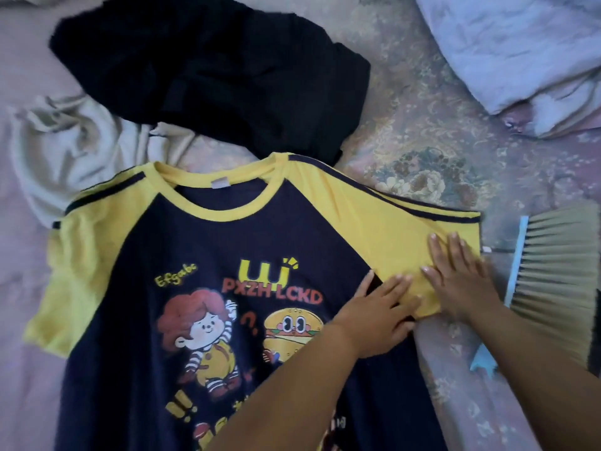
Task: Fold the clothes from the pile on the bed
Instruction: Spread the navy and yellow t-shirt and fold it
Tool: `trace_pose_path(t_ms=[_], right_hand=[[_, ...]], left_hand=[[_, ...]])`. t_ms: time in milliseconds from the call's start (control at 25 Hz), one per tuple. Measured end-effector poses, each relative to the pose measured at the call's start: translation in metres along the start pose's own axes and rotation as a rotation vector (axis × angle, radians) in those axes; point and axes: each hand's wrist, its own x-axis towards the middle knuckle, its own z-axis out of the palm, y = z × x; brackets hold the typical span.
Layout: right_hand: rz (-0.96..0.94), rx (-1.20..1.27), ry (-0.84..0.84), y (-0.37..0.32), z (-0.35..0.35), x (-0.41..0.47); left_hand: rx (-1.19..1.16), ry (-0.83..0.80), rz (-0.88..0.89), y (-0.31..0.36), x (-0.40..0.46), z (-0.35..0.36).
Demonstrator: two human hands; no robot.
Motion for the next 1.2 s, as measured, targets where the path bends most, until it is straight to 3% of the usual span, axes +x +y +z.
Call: trace_pose_path(t_ms=[120,280,440,480,600,720,880,1040,1200], right_hand=[[-0.070,-0.081,0.266,-0.031,-0.011,-0.012],[-0.380,-0.078,0.303,-0.160,-0.008,-0.043],[-0.639,-0.025,0.363,-0.315,0.000,-0.077],[-0.662,-0.010,0.349,-0.345,0.000,-0.084],[-0.735,0.056,0.329,-0.426,-0.001,-0.101],[-0.740,0.073,0.280,-0.476,-0.028,-0.091],[-0.742,-0.042,0.239,-0.510,-0.068,-0.073],[-0.649,-0.206,0.153,-0.527,-0.081,-0.072],[-0.643,-0.214,-0.044,-0.564,-0.097,-0.085]], left_hand=[[0.201,0.229,-0.140,-0.066,-0.083,0.004],[0.260,0.445,-0.515,-0.165,-0.204,-0.018],[0.008,0.783,-0.945,-0.250,-0.297,-0.052],[-0.147,0.791,-1.011,-0.264,-0.308,-0.059],[-0.675,0.811,-0.945,-0.292,-0.332,-0.074],[-0.930,0.794,-0.988,-0.289,-0.331,-0.074],[-0.815,0.672,-1.044,-0.282,-0.331,-0.054],[-0.808,0.855,-0.942,-0.270,-0.353,-0.053],[-0.767,0.849,-0.870,-0.249,-0.383,-0.064]])
